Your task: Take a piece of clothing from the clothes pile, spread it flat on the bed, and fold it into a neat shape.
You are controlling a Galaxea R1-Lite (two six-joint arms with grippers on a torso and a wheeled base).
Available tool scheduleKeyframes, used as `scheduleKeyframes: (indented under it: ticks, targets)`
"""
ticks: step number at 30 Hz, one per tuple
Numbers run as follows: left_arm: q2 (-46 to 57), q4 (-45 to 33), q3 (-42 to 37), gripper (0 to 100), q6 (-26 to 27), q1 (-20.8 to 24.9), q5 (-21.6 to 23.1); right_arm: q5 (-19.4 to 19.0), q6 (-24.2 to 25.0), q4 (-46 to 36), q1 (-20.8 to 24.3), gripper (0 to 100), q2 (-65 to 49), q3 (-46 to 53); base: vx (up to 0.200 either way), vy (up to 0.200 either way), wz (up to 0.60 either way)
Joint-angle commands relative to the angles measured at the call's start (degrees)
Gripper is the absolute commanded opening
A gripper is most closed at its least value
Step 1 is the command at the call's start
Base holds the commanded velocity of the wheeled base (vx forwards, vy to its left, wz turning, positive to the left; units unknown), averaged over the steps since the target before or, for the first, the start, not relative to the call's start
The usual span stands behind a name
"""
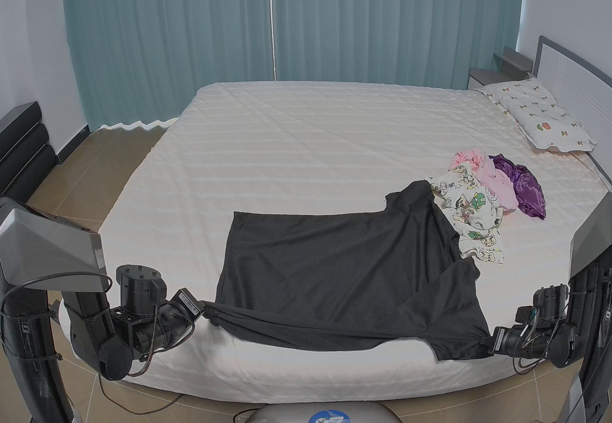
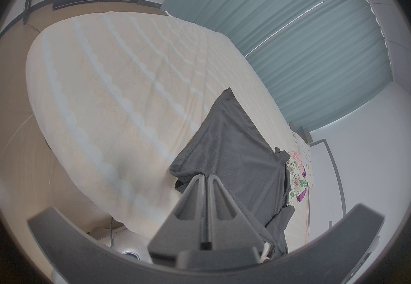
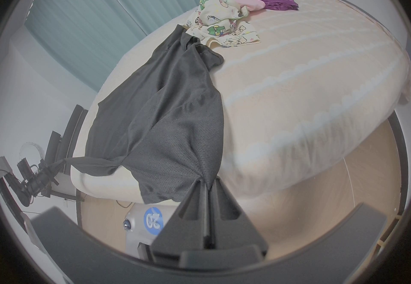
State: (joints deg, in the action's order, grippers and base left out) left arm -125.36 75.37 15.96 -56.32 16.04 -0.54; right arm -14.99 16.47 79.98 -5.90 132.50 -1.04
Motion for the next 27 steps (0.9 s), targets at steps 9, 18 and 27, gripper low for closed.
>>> scheduleKeyframes:
  ticks: [9,18,27]
  targets:
    - [5.3,0.1,-6.9,0,10.9,1.4,-1.0,1.1,0.3,-29.9,-0.5,0,-31.2,1.0,0.0,0.0,0.0]
    - [6.0,0.1,-10.5,0,16.2,1.4,-1.0,1.3,0.1,-41.6,-1.0,0,-40.7,1.0,0.0,0.0,0.0]
    - [5.9,0.1,-11.6,0,17.6,1.6,-1.0,5.7,-0.1,-46.5,-0.7,0,-42.9,1.0,0.0,0.0,0.0]
